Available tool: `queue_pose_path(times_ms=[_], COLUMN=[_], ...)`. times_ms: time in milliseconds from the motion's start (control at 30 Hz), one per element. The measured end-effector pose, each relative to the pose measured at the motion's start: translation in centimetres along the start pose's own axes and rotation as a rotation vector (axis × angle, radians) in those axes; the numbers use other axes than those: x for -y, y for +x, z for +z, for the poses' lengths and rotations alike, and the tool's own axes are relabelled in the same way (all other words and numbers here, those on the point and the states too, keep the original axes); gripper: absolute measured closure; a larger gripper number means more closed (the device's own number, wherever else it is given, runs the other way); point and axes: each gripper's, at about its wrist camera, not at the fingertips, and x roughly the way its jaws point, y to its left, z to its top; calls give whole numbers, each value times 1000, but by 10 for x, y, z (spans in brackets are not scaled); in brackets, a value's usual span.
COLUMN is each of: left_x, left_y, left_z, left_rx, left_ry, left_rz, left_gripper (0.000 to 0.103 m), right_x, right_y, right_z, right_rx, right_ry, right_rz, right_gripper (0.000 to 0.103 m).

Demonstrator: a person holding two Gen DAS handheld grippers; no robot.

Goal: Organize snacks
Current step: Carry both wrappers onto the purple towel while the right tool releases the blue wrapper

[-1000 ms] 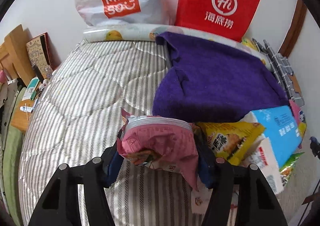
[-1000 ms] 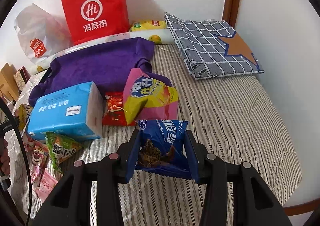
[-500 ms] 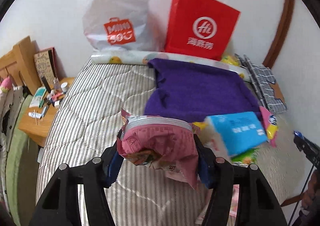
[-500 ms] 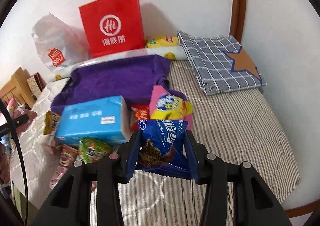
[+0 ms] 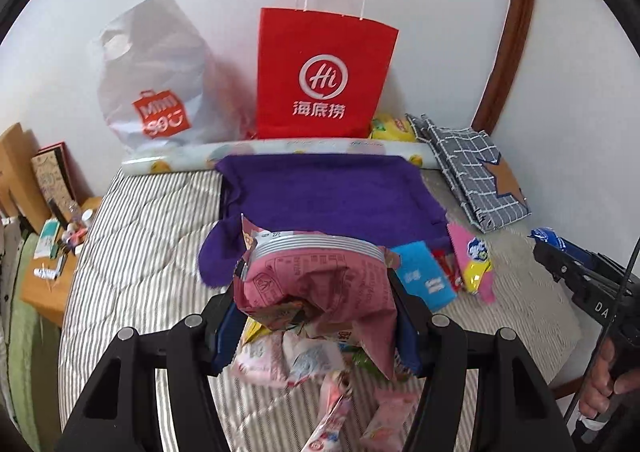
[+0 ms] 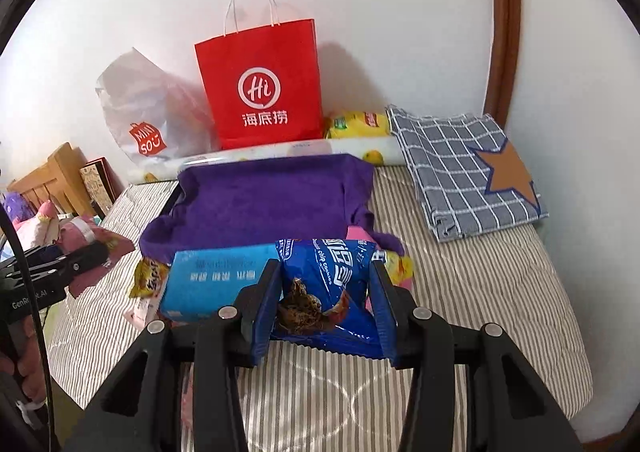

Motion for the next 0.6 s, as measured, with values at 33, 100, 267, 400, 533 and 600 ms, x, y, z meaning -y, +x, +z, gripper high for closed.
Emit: queue_pose_path(times_ms=[33,100,267,400,533,600], left_x=[1,3,7,5,0,-5], left_y=[2,8,29,50,73,82], left_z=[3,12,34,50,66,72], left_rx=[0,-2,-13,-24,-36,-40], left_ry=[0,2,15,25,21,16], left_rz=[-2,-5,-6,-2,7,8], left_gripper=[42,42,42,42,42,42], right_x=[0,0,1,1,1,0], right_y=[2,7,27,47,68,80], right_z=[3,10,28,44,58,65], right_rx=[1,1,5,4,2,-1], right_ry=[-2,-2,-2,-3,-4,-7], right_rz=[-1,-3,-6,-5,0,-1], right_gripper=[59,59,60,59,60,60])
